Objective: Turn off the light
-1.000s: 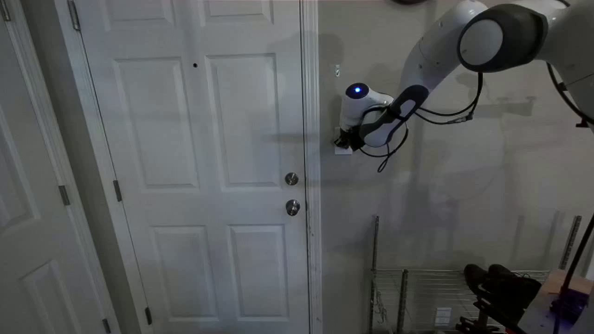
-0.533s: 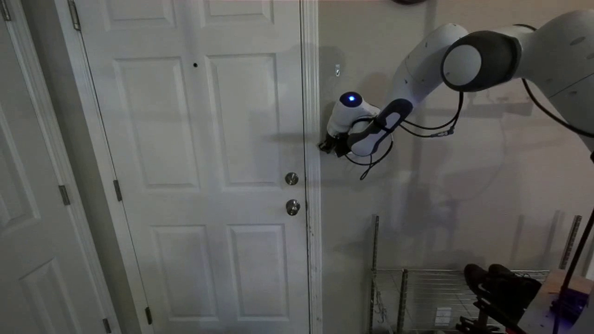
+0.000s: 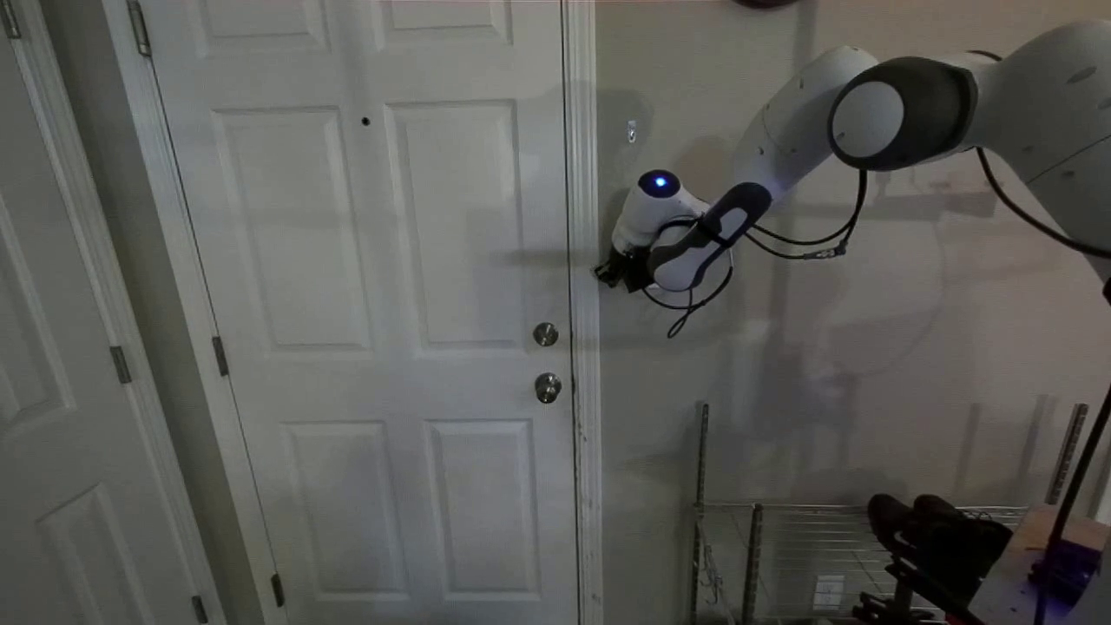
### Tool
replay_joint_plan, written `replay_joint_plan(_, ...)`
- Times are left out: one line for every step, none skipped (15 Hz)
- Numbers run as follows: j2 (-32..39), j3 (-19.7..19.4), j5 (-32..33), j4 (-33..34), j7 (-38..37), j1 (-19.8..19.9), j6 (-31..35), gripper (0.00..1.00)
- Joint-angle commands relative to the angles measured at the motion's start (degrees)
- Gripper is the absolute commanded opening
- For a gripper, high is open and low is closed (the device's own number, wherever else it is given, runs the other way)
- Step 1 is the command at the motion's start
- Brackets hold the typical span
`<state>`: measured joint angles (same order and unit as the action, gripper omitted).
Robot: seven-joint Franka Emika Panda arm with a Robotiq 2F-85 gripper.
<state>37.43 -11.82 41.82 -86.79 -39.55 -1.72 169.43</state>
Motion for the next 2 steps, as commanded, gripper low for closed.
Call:
replay_joint_plan(-0.1,0.1,0.0,-0.1,0.0,0.0,-0.1,0.03)
replay_joint_plan(-0.1,0.1,0.0,-0.1,0.0,-0.1,-0.1,0.08)
